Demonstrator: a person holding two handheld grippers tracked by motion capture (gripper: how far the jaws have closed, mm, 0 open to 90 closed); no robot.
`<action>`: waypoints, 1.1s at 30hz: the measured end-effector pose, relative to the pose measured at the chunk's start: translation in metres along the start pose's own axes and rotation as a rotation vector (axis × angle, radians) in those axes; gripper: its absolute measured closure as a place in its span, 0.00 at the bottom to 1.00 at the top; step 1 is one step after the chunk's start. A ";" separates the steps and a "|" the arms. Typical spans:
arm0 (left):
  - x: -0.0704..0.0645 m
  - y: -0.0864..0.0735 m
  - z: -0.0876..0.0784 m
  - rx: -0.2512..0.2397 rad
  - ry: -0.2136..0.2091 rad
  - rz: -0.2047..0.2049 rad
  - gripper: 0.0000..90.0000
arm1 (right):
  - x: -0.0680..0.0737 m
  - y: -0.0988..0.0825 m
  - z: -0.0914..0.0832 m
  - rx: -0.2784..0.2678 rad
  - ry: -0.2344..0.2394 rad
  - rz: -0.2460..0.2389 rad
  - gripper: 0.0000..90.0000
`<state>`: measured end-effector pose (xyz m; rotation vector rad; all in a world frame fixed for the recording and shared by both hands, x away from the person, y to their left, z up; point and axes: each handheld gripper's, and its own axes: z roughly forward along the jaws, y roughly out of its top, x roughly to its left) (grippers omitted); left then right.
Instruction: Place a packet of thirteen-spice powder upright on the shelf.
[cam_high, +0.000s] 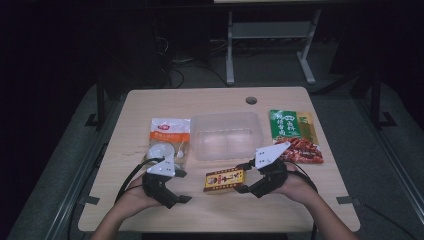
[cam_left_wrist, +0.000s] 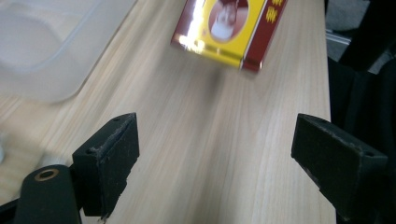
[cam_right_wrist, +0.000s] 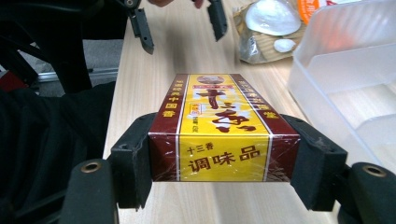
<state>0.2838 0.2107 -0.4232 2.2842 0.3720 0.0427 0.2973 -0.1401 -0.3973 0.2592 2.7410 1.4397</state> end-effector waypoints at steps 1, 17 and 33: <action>-0.001 -0.003 0.000 -0.001 0.009 -0.008 0.16 | 0.000 0.001 -0.001 -0.004 -0.001 0.018 0.36; 0.000 -0.015 0.002 0.017 0.012 -0.023 0.17 | -0.023 0.025 -0.025 -0.039 -0.083 0.026 0.36; 0.002 -0.015 0.000 0.010 0.009 -0.015 0.17 | -0.064 0.068 -0.014 -0.015 -0.118 0.003 0.35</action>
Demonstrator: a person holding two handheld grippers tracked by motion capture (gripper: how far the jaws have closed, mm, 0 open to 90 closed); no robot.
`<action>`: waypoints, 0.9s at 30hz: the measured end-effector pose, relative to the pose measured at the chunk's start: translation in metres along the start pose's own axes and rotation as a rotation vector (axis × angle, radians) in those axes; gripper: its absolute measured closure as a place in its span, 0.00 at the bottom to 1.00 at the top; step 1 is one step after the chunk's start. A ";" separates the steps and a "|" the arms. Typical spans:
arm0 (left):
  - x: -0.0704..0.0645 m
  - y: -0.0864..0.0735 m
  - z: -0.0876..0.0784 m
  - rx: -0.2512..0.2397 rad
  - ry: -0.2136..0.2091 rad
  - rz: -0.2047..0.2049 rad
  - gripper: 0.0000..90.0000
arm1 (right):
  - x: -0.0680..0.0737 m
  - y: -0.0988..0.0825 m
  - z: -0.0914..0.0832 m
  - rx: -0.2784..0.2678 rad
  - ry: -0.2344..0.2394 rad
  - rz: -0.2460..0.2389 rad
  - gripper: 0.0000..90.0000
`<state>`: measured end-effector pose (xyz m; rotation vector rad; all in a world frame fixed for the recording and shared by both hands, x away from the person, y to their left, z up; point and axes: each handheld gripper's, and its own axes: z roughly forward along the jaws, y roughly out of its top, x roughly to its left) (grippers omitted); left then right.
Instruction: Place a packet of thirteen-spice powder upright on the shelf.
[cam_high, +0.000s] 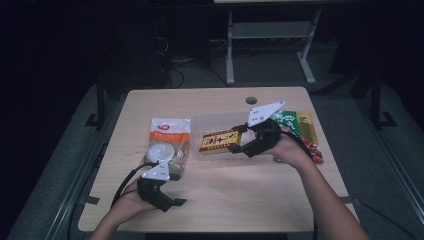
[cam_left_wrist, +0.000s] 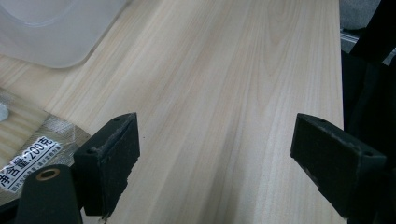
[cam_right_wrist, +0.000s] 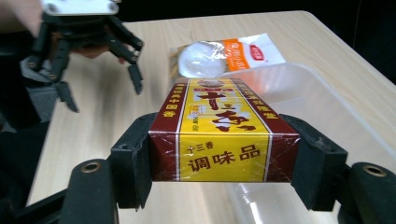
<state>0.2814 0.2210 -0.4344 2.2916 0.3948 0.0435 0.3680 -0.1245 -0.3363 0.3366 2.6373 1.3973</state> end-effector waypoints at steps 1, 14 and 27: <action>0.000 0.000 0.000 0.000 -0.001 0.000 0.17 | -0.003 0.002 0.002 0.002 -0.007 -0.002 0.35; 0.002 -0.001 -0.002 0.001 -0.001 -0.004 0.17 | -0.035 0.023 0.026 0.057 -0.028 -0.016 0.35; 0.002 -0.002 -0.003 -0.007 -0.005 -0.014 0.17 | -0.053 0.029 0.043 0.086 -0.045 -0.017 0.35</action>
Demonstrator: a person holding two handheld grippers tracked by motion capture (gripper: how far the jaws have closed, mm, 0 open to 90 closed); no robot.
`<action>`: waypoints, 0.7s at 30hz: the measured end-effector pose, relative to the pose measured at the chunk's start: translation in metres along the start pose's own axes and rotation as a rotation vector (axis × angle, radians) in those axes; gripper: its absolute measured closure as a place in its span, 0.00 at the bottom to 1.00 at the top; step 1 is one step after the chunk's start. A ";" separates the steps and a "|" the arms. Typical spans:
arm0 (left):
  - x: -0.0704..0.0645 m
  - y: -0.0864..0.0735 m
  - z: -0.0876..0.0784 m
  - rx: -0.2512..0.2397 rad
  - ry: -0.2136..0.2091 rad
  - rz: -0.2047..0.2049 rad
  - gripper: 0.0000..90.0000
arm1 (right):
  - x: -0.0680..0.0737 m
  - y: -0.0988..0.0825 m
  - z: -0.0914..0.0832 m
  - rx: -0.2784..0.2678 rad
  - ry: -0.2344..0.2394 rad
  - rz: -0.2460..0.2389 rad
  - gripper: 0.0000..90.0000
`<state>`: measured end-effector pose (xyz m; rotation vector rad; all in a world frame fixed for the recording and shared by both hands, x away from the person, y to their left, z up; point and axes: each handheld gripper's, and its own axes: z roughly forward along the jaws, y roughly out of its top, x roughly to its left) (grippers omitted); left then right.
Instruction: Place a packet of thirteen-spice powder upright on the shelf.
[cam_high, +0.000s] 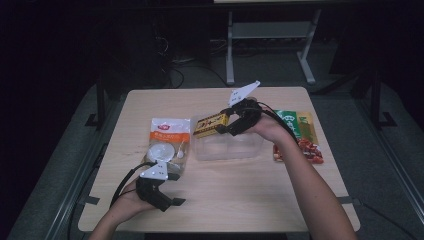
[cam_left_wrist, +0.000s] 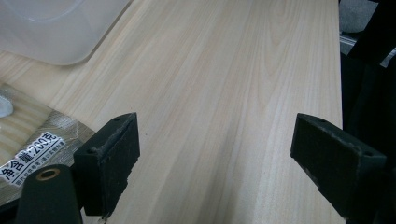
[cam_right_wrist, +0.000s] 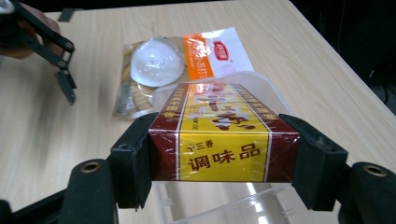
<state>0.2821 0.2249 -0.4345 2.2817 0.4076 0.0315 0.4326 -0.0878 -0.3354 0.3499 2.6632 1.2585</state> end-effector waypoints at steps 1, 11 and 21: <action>0.000 0.000 0.000 -0.001 0.000 -0.002 0.17 | 0.000 0.000 0.002 0.004 -0.001 0.015 0.35; 0.001 -0.001 -0.001 -0.004 -0.004 0.001 0.17 | -0.006 -0.002 0.018 0.015 0.018 0.002 0.35; 0.000 -0.001 -0.002 -0.005 -0.015 -0.007 0.17 | -0.007 0.003 0.025 -0.010 0.020 0.001 0.35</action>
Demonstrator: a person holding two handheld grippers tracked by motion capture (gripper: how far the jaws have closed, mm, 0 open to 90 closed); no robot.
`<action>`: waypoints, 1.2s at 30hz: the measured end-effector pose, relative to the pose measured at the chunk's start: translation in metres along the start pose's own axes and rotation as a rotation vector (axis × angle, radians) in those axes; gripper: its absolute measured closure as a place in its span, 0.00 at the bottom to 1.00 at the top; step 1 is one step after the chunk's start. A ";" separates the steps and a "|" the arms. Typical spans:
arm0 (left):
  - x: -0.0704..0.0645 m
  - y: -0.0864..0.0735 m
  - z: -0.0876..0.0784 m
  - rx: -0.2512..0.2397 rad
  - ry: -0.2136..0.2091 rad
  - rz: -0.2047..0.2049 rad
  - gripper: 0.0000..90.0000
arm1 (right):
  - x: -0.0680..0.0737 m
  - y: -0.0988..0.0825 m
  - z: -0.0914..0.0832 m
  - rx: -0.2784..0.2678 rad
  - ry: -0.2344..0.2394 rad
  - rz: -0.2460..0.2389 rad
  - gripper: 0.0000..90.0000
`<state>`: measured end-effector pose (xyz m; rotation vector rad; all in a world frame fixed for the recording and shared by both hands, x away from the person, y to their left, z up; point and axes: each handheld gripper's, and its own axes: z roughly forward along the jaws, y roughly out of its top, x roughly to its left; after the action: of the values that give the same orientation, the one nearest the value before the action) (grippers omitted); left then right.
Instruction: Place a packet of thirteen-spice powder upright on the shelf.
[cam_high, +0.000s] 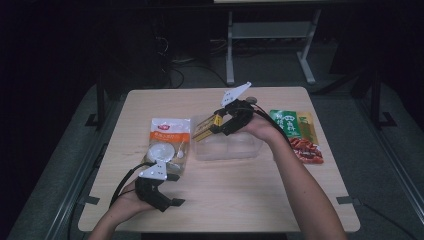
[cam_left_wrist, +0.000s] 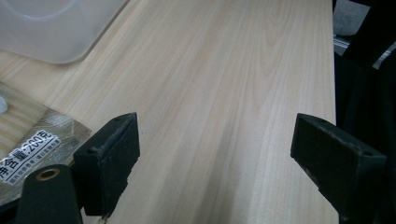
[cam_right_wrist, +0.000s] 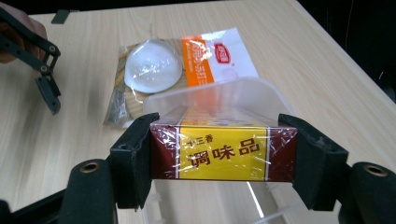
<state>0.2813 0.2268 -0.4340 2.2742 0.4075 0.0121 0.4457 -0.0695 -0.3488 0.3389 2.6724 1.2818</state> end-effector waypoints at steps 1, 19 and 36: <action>0.000 0.000 0.000 -0.002 -0.002 -0.003 0.17 | 0.001 0.001 0.000 -0.006 0.000 0.009 0.35; 0.000 0.000 -0.001 -0.015 -0.014 -0.013 0.17 | -0.001 0.029 0.015 -0.025 0.027 -0.044 0.35; 0.000 0.000 0.000 -0.011 -0.022 -0.014 0.17 | -0.008 0.031 0.034 -0.051 0.056 -0.047 0.35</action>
<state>0.2814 0.2264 -0.4342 2.2584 0.4109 -0.0184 0.4659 -0.0272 -0.3451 0.2354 2.6704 1.3629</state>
